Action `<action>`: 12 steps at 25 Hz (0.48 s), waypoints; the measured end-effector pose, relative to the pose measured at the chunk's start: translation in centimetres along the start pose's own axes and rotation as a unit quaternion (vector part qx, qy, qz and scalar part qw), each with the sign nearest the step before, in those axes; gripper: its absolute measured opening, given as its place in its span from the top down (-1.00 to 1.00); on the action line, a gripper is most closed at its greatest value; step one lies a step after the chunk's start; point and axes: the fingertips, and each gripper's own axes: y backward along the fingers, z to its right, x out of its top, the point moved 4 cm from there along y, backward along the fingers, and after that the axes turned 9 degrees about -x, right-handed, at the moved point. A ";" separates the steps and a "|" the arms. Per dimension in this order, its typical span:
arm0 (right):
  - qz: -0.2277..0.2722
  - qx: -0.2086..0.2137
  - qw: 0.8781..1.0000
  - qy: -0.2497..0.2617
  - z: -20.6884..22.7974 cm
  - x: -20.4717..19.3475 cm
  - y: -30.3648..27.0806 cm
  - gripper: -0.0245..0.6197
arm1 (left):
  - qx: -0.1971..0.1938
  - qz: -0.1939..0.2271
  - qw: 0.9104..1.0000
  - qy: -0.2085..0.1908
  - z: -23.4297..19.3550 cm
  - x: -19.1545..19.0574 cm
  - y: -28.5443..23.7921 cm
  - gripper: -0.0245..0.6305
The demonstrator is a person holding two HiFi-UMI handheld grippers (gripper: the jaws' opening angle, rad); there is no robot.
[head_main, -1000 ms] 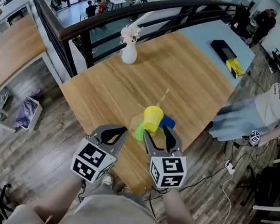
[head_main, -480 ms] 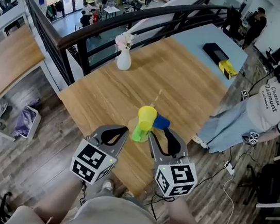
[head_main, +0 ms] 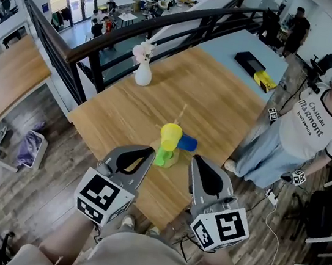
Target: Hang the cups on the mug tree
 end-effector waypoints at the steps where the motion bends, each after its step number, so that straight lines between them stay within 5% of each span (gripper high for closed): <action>1: 0.006 0.001 1.000 0.002 -0.1 0.5 0.5 0.92 | -0.001 0.005 1.000 -0.002 0.2 0.4 0.2 0.92; 12: 0.009 0.039 0.999 -0.024 -1.7 1.0 2.9 0.92 | 0.000 0.027 1.000 -0.006 1.9 1.3 2.0 0.92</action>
